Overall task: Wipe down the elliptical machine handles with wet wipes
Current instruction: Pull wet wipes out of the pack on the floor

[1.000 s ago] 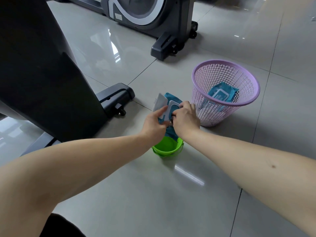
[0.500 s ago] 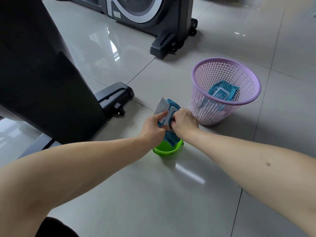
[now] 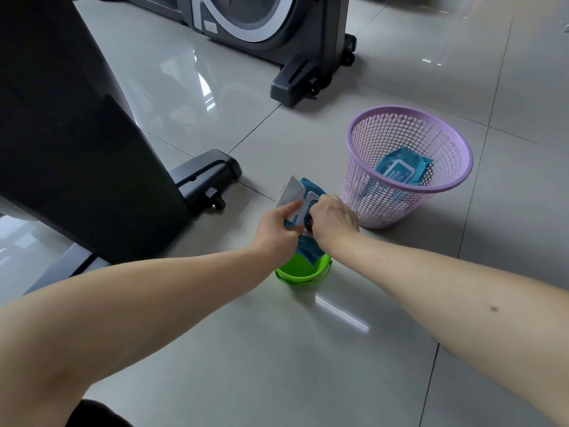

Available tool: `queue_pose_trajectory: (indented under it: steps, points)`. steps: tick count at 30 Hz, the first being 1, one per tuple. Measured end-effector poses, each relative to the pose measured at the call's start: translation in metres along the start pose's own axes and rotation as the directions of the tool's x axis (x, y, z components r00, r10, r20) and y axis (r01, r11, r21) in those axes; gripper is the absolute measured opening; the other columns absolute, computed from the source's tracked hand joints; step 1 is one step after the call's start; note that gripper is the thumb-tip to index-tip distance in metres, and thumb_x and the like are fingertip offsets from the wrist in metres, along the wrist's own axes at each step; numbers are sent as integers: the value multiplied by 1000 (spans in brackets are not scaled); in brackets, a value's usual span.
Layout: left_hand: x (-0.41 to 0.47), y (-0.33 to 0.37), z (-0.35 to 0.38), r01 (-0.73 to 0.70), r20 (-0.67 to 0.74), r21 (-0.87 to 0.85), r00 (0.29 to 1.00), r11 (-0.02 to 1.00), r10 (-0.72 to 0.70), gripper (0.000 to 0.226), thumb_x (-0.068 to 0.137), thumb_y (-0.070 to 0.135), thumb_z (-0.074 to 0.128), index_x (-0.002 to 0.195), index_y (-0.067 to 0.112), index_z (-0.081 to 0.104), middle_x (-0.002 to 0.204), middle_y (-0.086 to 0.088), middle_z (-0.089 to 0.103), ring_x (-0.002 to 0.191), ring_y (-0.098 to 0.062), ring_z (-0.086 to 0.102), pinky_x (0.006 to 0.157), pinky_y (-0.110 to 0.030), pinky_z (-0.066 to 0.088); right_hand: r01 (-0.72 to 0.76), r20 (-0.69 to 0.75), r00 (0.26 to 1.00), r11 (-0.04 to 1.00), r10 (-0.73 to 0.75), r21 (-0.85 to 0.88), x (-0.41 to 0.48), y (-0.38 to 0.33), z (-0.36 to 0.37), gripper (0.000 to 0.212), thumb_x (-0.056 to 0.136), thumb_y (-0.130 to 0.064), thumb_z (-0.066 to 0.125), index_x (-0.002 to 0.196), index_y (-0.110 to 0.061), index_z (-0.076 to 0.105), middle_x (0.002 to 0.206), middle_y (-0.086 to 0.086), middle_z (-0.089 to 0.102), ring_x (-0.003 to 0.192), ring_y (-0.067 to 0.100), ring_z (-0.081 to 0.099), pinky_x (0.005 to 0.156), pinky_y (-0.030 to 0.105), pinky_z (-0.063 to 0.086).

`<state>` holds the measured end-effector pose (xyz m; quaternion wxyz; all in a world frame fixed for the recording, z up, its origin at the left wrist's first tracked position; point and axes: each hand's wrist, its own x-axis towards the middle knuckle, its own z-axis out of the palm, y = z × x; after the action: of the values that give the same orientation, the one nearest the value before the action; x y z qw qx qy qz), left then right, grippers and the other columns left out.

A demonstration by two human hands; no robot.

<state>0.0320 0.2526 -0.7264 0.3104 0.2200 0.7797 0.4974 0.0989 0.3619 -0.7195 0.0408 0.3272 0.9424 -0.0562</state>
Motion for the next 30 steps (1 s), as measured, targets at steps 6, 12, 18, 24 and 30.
queue_pose_trajectory:
  steps: [6, 12, 18, 24, 30]
  points:
    - [-3, 3, -4, 9, -9, 47, 1000, 999, -9, 59, 92, -7, 63, 144, 19, 59, 134, -2, 64, 113, -17, 63, 103, -31, 52, -57, 62, 997, 973, 44, 223, 7, 1, 9, 22, 94, -21, 65, 107, -5, 71, 113, 15, 66, 111, 35, 63, 79, 32, 44]
    - [1, 2, -9, -15, 3, 76, 1000, 997, 15, 55, 94, -5, 61, 143, 21, 61, 124, 3, 64, 104, -12, 61, 93, -21, 51, -60, 18, 998, 954, 58, 293, 3, 3, 11, 25, 96, -29, 61, 104, -7, 70, 111, 12, 60, 106, 32, 60, 79, 33, 41]
    - [7, -4, -7, -3, 3, 61, 1000, 998, 2, 58, 94, -4, 62, 146, 22, 58, 131, 0, 64, 113, -15, 63, 102, -28, 52, -113, -73, 984, 893, 160, 437, 0, 10, 10, 15, 91, -29, 66, 83, -16, 65, 91, 1, 61, 85, 22, 59, 70, 30, 40]
    - [6, -6, -7, 0, 5, 30, 1000, 1000, 0, 57, 95, -4, 61, 145, 23, 58, 128, 0, 64, 111, -14, 62, 104, -30, 52, -194, 120, 979, 565, 166, 802, -6, 15, 5, 14, 87, -13, 71, 74, -16, 69, 74, -4, 66, 74, 12, 59, 65, 23, 51]
    - [10, -2, -8, 0, -6, -48, 1000, 999, -1, 57, 94, -5, 62, 144, 23, 59, 122, 5, 63, 113, -15, 64, 106, -35, 53, -266, 218, 954, 249, 207, 931, -5, 14, -6, 33, 89, 0, 60, 60, -13, 60, 50, -9, 55, 52, 9, 47, 49, 22, 41]
